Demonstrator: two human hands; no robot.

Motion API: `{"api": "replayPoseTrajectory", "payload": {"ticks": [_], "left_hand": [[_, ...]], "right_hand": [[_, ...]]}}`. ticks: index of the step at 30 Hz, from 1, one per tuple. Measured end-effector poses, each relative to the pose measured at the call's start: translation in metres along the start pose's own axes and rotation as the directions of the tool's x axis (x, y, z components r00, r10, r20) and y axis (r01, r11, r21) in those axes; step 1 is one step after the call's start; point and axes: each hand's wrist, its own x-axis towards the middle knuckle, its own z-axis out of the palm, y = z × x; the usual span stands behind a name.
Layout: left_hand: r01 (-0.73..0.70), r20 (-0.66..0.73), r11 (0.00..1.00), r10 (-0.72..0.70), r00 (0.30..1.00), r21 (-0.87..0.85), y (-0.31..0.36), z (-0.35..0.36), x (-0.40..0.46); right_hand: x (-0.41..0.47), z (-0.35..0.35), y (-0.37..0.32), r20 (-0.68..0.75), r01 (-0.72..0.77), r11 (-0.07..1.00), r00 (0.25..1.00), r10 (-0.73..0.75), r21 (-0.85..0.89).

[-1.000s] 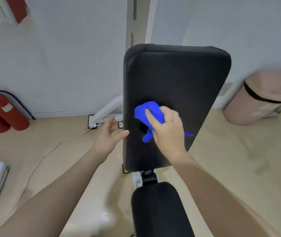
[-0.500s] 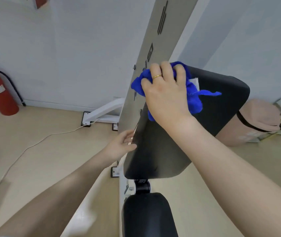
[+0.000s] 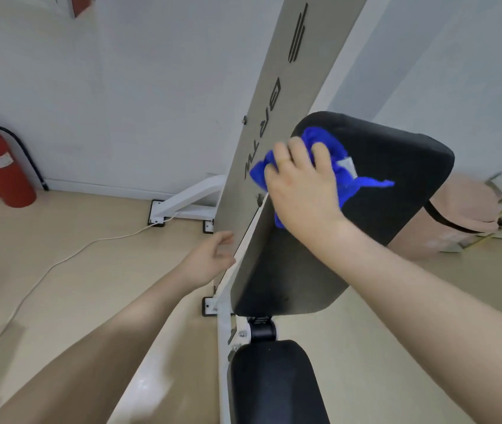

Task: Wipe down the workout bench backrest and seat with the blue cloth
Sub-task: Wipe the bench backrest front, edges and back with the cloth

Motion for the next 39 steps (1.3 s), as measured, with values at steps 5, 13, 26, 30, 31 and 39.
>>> {"api": "replayPoseTrajectory", "payload": {"ticks": [5, 13, 26, 30, 31, 39], "left_hand": [[-0.05, 0.066, 0.998, 0.048, 0.997, 0.032, 0.014, 0.022, 0.01], [-0.156, -0.079, 0.987, 0.152, 0.985, -0.038, -0.012, 0.055, 0.029], [-0.119, -0.062, 0.992, 0.117, 0.991, -0.038, -0.01, 0.056, 0.019], [-0.15, -0.062, 0.988, 0.148, 0.987, -0.041, -0.015, 0.053, 0.025], [-0.166, -0.062, 0.985, 0.163, 0.985, -0.046, -0.019, 0.053, 0.027], [-0.263, -0.108, 0.963, 0.256, 0.961, -0.056, -0.038, 0.062, 0.028]], "right_hand": [[0.016, -0.006, 0.027, -0.191, -0.18, 0.983, 0.965, 0.181, 0.024], [-0.07, 0.064, -0.074, 0.007, 0.117, 0.979, 0.993, -0.12, 0.166], [-0.016, 0.046, -0.005, -0.437, -0.186, 0.939, 0.847, 0.302, 0.289], [-0.1, 0.112, -0.08, -0.284, -0.035, 0.843, 0.933, 0.22, 0.537], [-0.118, 0.121, -0.098, -0.229, -0.059, 0.825, 0.947, 0.224, 0.563], [-0.134, 0.128, -0.074, -0.301, -0.129, 0.834, 0.894, 0.332, 0.537]]}}
